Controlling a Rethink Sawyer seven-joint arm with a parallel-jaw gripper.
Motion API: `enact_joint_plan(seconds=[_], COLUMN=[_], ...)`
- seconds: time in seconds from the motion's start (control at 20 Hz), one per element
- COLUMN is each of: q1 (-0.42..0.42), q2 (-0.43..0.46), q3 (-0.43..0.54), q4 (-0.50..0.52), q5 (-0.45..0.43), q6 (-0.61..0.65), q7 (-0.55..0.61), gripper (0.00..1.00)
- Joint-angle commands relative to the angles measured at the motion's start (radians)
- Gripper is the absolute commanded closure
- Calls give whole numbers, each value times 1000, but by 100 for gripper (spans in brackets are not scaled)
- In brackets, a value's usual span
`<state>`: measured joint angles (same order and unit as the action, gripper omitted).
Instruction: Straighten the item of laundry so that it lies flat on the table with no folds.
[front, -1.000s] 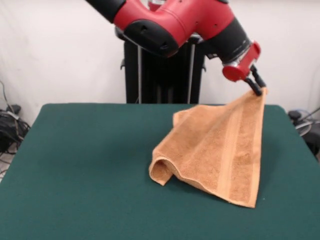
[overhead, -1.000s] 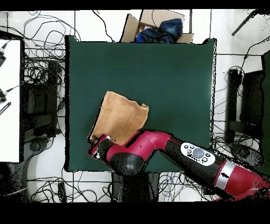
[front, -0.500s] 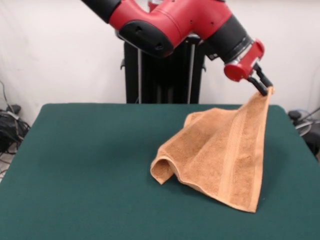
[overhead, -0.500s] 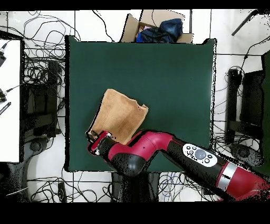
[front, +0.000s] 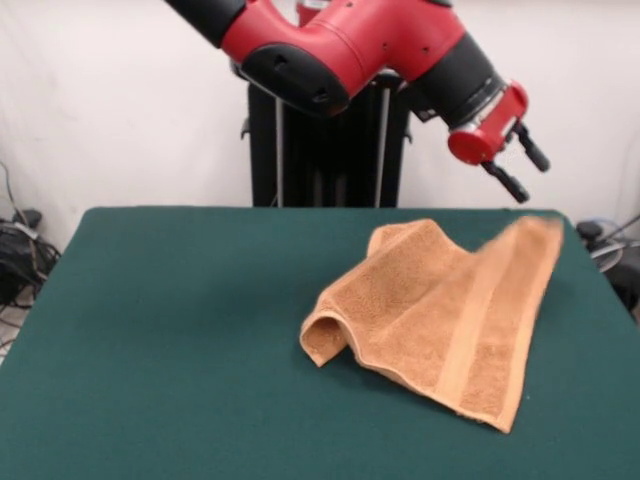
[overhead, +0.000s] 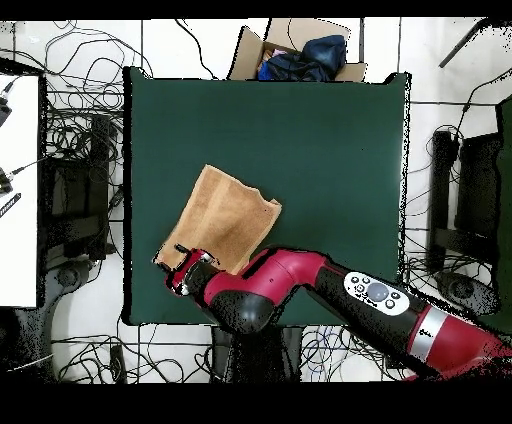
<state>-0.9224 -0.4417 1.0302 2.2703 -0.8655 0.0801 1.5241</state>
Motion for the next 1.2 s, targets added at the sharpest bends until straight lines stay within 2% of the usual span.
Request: enact_joint_plan(seconds=[0.05, 0.45, 0.55, 0.7, 0.8, 1.0, 1.2], q1=[34, 40, 53, 140, 164, 142, 128], q2=[48, 37, -2, -141, -216, -312, -374], q3=[-90, -93, -105, -186, -196, -151, -125], q4=[-95, -94, -96, -130, -140, -136, -146], q5=[-43, -35, -13, 18, 54, 112, 107], q6=[38, 45, 86, 239, 303, 373, 383], q7=[54, 58, 60, 51, 44, -3, -11], gripper=[0, 0, 0, 0, 0, 0, 0])
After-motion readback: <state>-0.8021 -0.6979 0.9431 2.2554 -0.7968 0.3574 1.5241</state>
